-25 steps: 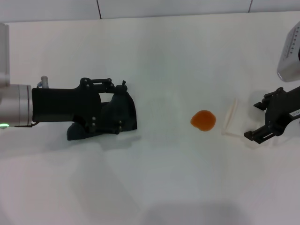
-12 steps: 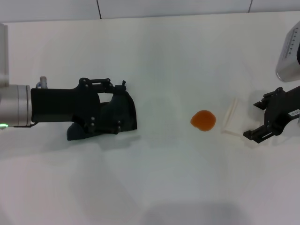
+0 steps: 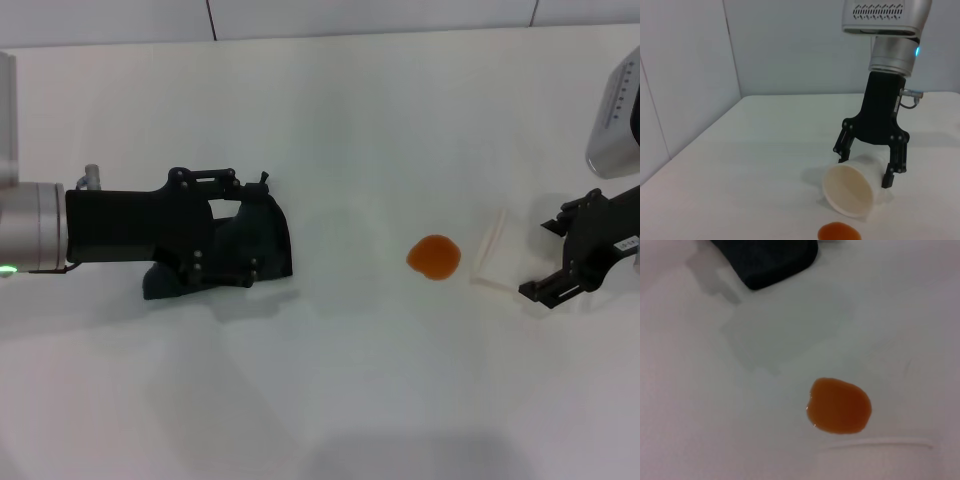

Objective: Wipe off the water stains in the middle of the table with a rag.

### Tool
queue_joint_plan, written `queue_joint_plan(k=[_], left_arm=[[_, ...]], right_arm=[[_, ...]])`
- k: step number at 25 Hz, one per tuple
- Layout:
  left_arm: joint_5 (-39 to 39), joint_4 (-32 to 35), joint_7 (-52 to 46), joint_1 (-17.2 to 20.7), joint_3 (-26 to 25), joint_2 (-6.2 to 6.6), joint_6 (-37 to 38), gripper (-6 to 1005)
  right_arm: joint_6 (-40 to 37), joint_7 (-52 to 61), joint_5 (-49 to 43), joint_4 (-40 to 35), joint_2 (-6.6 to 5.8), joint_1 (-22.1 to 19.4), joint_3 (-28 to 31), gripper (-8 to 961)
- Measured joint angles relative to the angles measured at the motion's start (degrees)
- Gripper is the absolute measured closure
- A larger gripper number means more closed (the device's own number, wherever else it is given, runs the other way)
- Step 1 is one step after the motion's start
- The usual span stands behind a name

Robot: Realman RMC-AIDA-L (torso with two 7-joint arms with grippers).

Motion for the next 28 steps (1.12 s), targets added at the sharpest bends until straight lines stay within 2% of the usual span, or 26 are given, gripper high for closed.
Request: queue_joint_plan(k=[28], left_arm=[[-0.1,0.1,0.0,-0.2,0.0,0.17,-0.3,267]], right_arm=[[-0.4,1.8,-1.9,0.1,0.00,1.3,-0.8,164]])
